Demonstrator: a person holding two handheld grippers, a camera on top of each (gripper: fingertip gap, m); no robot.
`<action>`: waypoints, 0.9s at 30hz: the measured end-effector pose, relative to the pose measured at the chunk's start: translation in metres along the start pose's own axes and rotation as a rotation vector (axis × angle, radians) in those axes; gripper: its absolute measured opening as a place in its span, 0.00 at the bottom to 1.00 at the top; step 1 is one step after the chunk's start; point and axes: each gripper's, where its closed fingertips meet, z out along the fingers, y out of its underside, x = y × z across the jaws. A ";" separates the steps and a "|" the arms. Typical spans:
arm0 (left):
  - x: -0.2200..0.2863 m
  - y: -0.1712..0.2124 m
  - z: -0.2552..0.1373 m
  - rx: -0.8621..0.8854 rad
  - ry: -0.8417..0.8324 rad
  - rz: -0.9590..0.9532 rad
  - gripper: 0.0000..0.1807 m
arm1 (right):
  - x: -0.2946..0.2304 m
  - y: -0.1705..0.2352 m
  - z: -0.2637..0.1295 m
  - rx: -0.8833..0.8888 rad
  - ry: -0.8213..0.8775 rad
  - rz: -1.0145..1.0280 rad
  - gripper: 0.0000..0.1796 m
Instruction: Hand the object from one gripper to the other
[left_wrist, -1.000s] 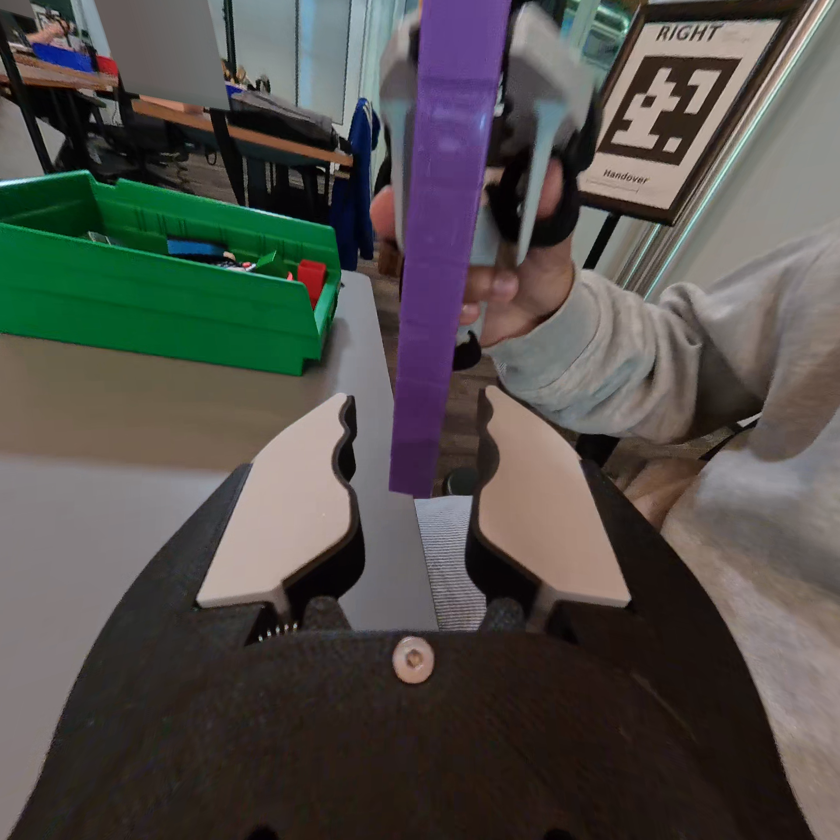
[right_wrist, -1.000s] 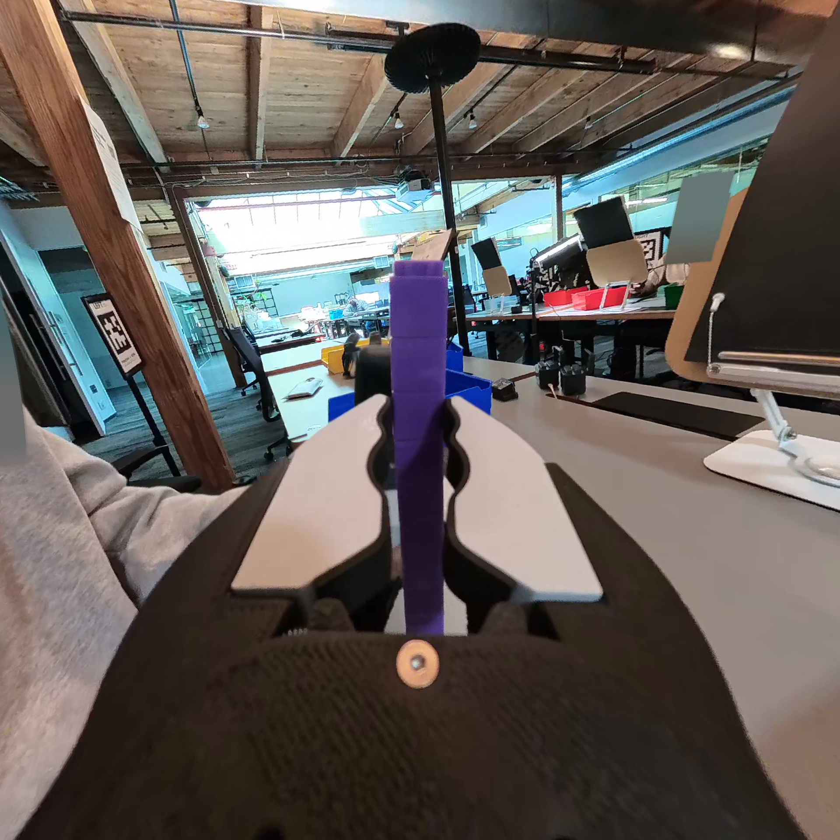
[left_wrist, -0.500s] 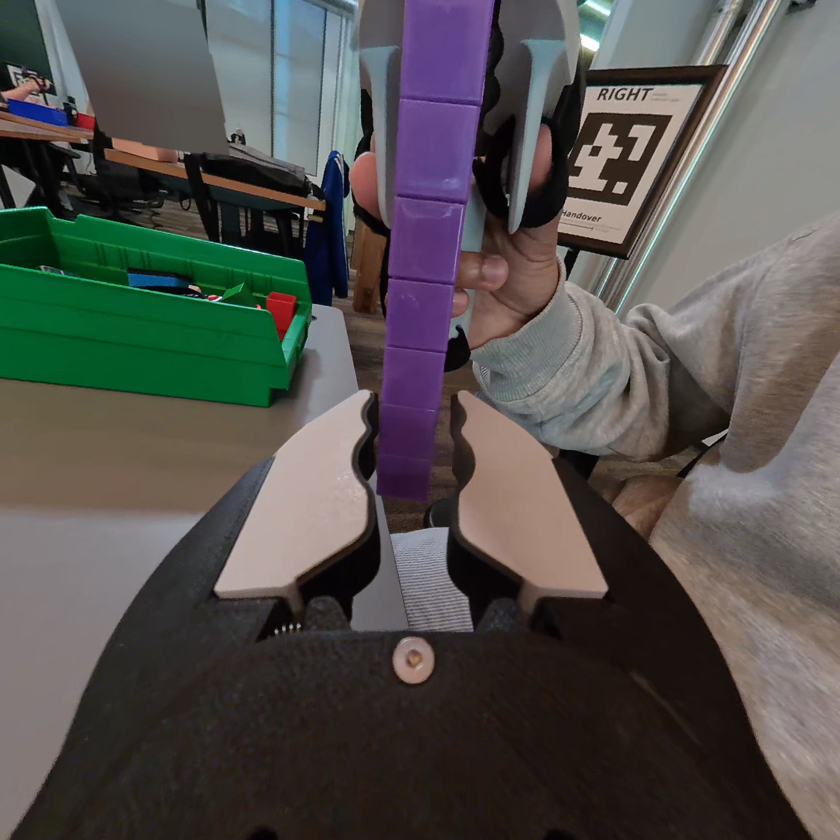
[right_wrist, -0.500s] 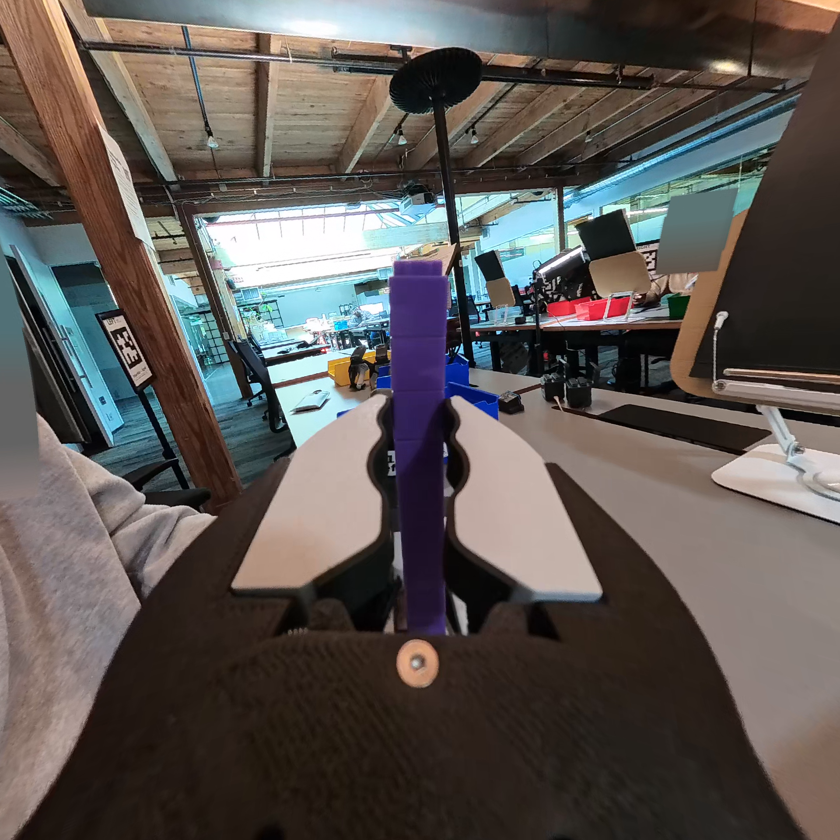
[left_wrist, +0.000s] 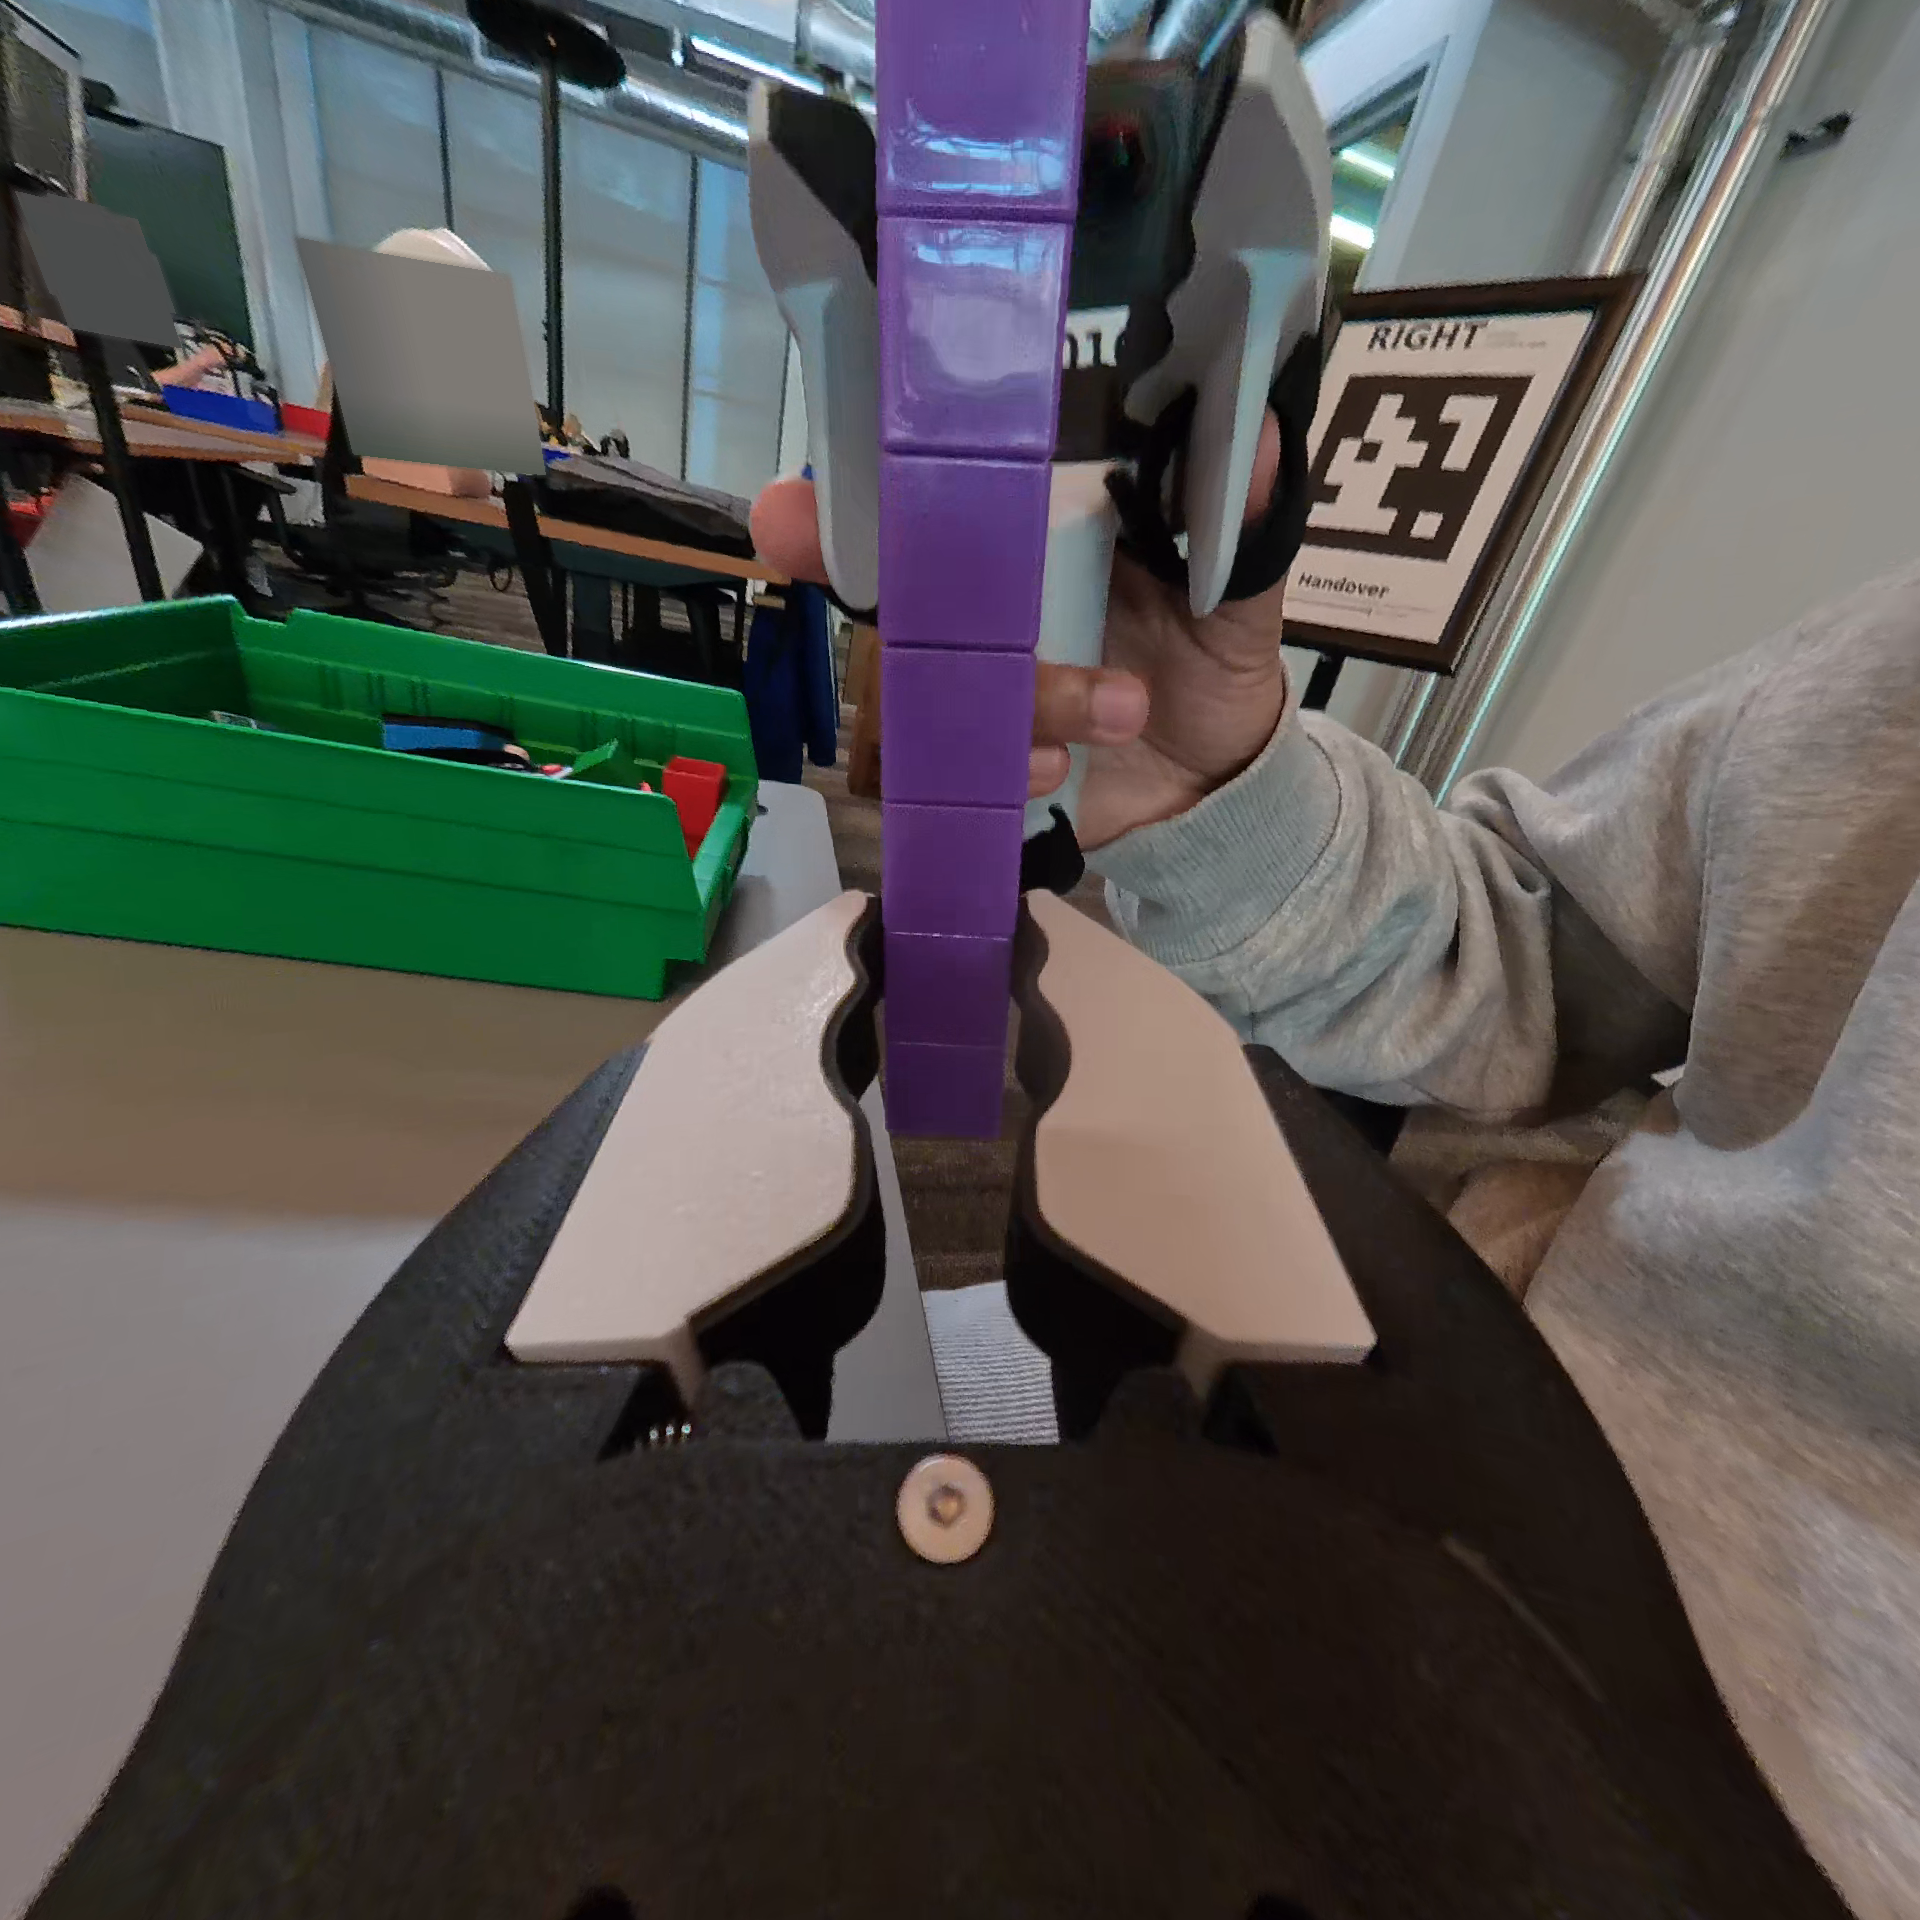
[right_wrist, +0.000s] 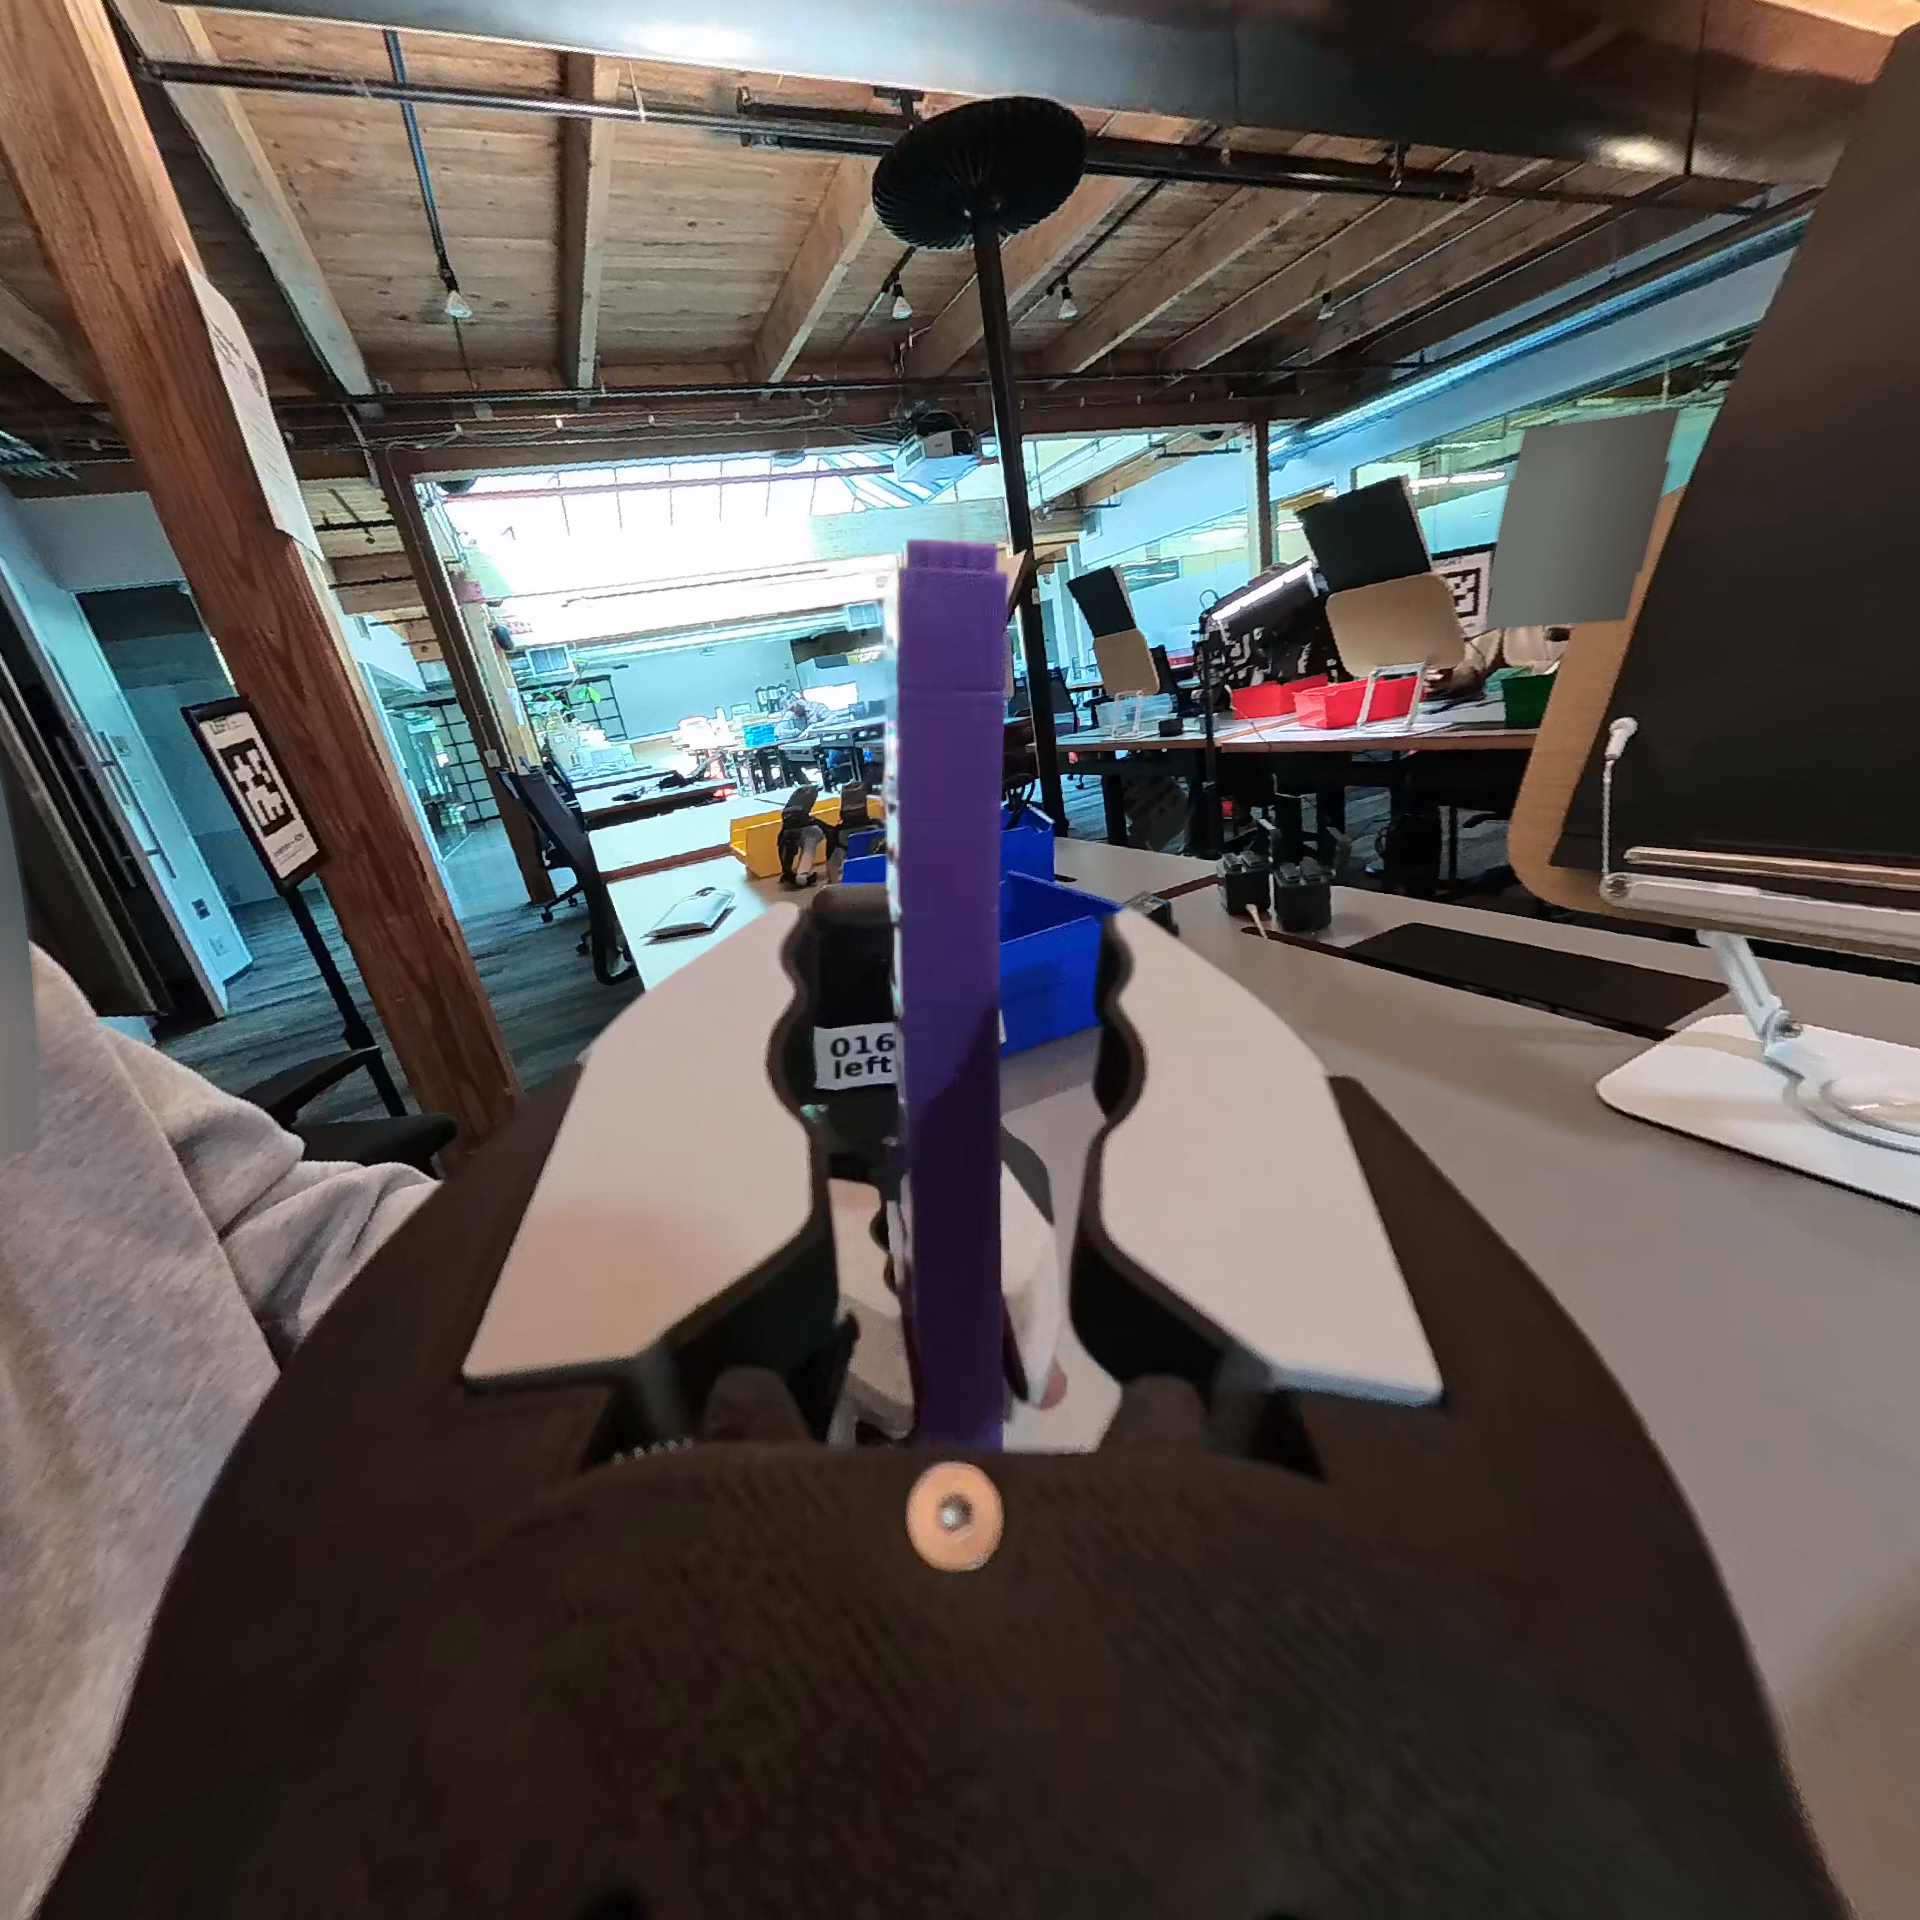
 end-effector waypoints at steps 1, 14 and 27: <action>-0.002 -0.003 -0.003 0.011 -0.008 -0.002 0.13 | 0.001 -0.001 -0.001 0.007 0.006 0.001 0.30; -0.049 -0.022 -0.038 0.036 -0.307 0.057 0.13 | 0.032 0.029 -0.005 -0.064 0.174 0.001 0.24; -0.060 -0.004 -0.023 -0.017 -0.759 0.205 0.13 | 0.034 0.069 0.004 -0.144 0.427 -0.196 0.24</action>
